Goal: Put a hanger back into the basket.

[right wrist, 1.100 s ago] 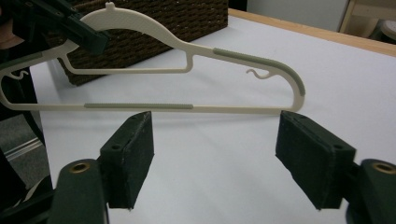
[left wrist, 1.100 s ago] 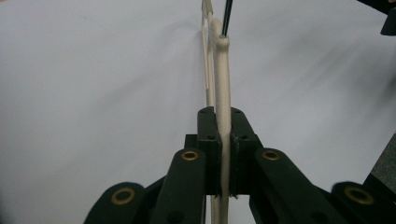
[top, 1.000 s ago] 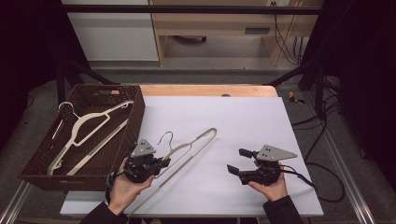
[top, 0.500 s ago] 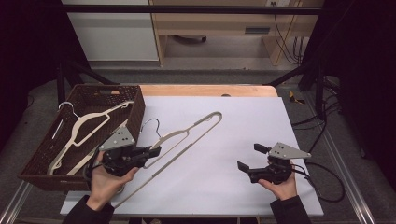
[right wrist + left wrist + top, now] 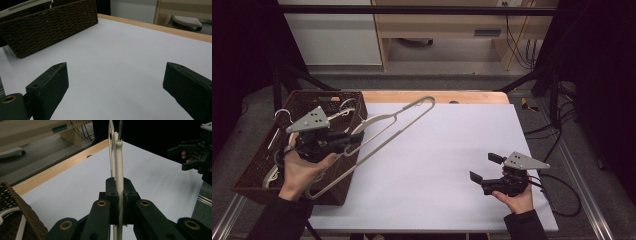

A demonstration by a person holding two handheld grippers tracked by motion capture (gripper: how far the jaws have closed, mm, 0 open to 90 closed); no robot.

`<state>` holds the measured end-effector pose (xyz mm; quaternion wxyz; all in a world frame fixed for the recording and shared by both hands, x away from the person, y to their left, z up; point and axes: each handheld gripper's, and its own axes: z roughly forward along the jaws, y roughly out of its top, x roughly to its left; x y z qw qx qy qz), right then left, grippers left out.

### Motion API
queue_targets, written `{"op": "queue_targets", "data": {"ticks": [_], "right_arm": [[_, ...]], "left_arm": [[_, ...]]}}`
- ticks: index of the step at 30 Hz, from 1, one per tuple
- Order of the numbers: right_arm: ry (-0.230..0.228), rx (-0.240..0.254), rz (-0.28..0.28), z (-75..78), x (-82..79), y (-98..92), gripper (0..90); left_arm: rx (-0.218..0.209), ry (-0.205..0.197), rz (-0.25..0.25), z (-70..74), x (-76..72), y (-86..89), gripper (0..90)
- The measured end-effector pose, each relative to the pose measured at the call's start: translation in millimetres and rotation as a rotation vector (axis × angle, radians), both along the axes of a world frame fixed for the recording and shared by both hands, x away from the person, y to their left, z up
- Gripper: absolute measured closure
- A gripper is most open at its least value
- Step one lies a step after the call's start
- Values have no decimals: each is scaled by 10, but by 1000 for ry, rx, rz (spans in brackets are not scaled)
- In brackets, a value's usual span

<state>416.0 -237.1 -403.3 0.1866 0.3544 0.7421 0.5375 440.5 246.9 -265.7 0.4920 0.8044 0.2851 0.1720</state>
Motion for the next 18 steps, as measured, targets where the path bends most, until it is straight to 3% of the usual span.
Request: {"op": "queue_targets", "data": {"ticks": [9, 15, 18], "right_arm": [[-1, 2, -8, 3, 1, -6, 63], [0, 8, -10, 8, 0, -9, 63], [-1, 5, -11, 5, 4, -11, 63]], "left_arm": [[10, -23, 52, 141, 283, 429, 857], [-26, -20, 126, 105, 451, 850, 857], [-16, -12, 156, 71, 518, 1005, 857]]}}
